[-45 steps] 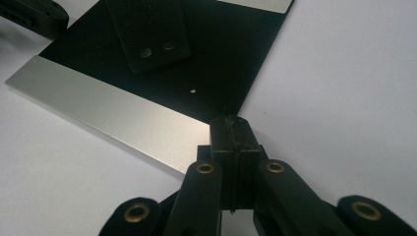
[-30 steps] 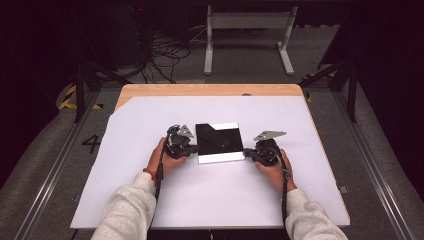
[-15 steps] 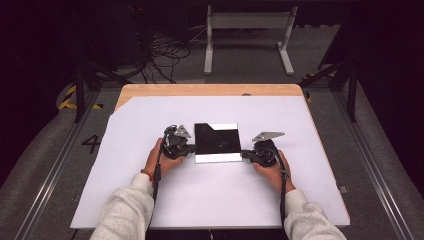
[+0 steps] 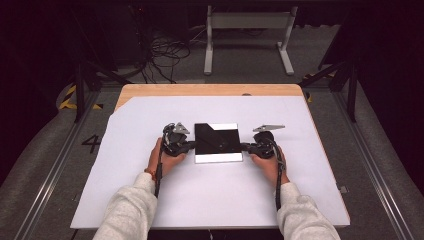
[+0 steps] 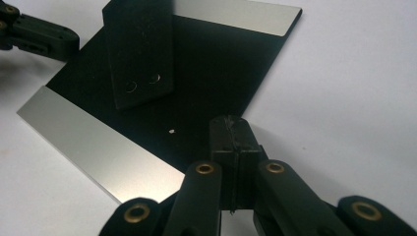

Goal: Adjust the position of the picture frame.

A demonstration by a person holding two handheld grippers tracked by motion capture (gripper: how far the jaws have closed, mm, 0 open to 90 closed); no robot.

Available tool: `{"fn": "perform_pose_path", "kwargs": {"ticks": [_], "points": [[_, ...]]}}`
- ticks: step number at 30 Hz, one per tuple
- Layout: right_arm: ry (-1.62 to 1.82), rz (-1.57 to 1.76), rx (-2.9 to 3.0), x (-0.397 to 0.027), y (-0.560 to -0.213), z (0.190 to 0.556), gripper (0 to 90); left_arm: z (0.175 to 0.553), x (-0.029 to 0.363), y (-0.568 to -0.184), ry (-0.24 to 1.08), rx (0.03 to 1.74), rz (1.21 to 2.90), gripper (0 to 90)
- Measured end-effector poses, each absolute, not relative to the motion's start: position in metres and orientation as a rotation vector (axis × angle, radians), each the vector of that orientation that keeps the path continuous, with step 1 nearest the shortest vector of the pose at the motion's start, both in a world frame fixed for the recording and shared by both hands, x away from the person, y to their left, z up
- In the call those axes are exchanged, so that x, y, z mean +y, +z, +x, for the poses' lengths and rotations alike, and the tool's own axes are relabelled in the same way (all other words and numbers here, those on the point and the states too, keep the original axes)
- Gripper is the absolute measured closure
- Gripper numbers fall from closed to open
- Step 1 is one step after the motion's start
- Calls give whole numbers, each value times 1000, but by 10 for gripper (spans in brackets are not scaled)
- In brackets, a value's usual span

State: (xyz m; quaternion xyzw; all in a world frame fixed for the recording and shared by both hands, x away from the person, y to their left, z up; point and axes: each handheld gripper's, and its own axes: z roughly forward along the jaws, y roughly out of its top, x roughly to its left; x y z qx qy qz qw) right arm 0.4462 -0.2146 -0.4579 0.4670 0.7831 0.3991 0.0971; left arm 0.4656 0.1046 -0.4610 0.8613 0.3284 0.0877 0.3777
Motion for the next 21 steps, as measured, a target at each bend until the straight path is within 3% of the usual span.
{"fn": "perform_pose_path", "kwargs": {"ticks": [13, 21], "points": [[1230, 1427, 2367, -220, -458, 446, 900, 463, 104, -462, 203, 887, 2170, 900], [1235, 1442, 2368, -221, -458, 442, 900, 457, 107, -462, 169, 825, 2183, 900]]}}
